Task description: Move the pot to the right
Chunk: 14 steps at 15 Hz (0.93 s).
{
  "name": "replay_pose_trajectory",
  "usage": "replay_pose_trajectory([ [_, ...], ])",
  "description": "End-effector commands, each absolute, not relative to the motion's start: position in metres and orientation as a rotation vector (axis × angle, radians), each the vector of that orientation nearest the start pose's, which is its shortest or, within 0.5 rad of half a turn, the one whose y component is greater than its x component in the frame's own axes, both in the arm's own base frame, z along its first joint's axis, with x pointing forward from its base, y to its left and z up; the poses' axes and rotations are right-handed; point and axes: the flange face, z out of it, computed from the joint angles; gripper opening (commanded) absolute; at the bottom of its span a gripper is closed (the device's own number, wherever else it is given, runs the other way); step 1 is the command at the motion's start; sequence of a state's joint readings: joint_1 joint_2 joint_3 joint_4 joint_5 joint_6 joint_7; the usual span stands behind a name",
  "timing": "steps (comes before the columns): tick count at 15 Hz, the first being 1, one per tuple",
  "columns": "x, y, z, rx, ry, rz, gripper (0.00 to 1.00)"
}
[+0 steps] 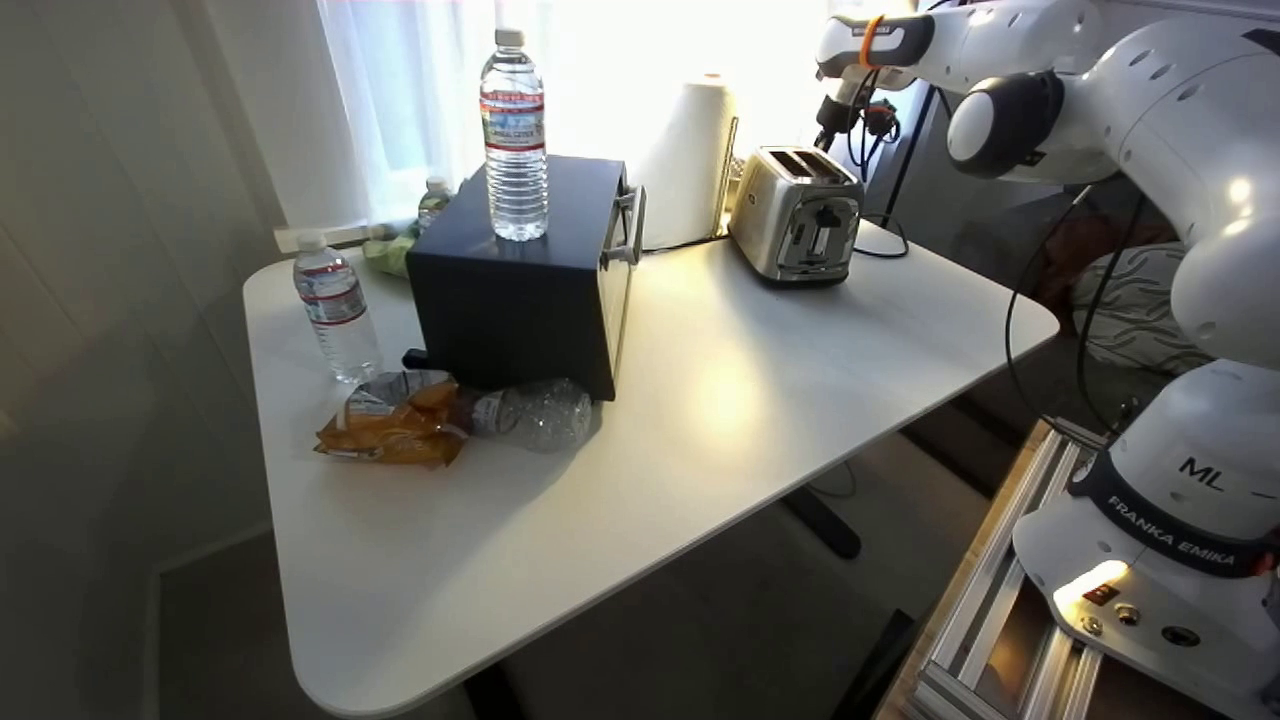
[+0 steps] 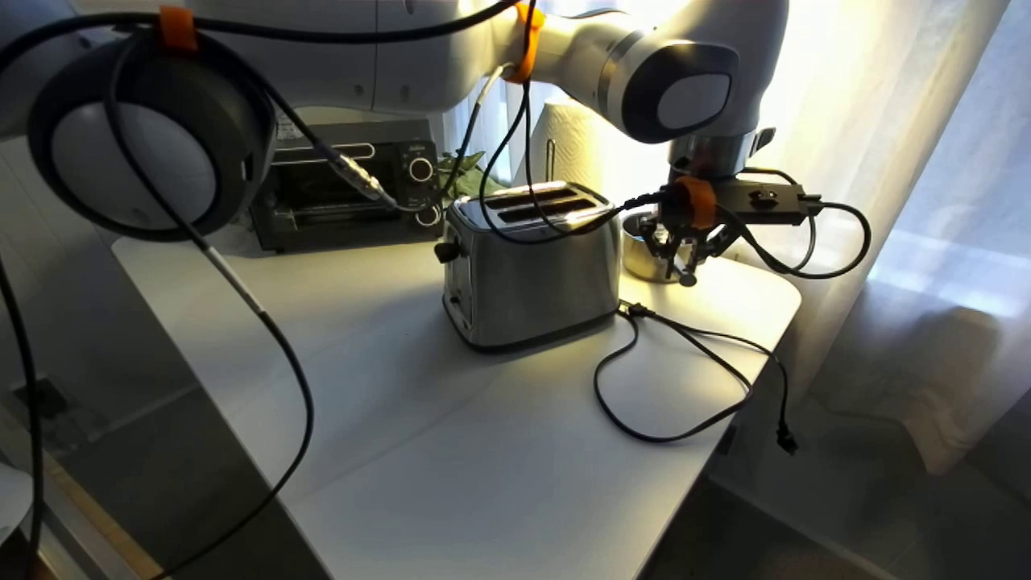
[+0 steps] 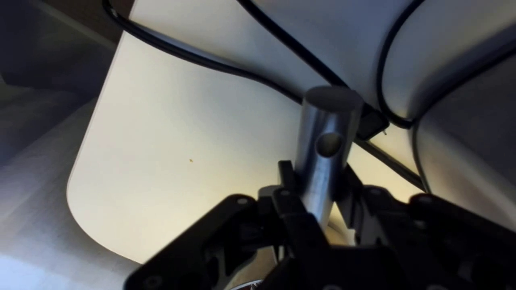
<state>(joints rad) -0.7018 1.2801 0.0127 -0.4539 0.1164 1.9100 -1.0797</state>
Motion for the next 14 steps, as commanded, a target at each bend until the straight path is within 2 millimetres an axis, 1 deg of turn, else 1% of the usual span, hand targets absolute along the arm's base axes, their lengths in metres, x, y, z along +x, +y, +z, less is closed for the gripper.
replay_pose_trajectory([
  [1, 0.619, -0.545, 0.287, -3.176, -0.492, -0.317, 0.08],
  [5, 0.597, -0.567, 0.285, -3.167, -0.429, -0.302, 0.08],
  [9, 0.578, -0.584, 0.284, -3.159, -0.359, -0.306, 0.08],
  [11, 0.572, -0.589, 0.283, -3.152, -0.282, -0.304, 0.08],
  [14, 0.568, -0.589, 0.279, -3.13, -0.142, -0.276, 0.08],
])
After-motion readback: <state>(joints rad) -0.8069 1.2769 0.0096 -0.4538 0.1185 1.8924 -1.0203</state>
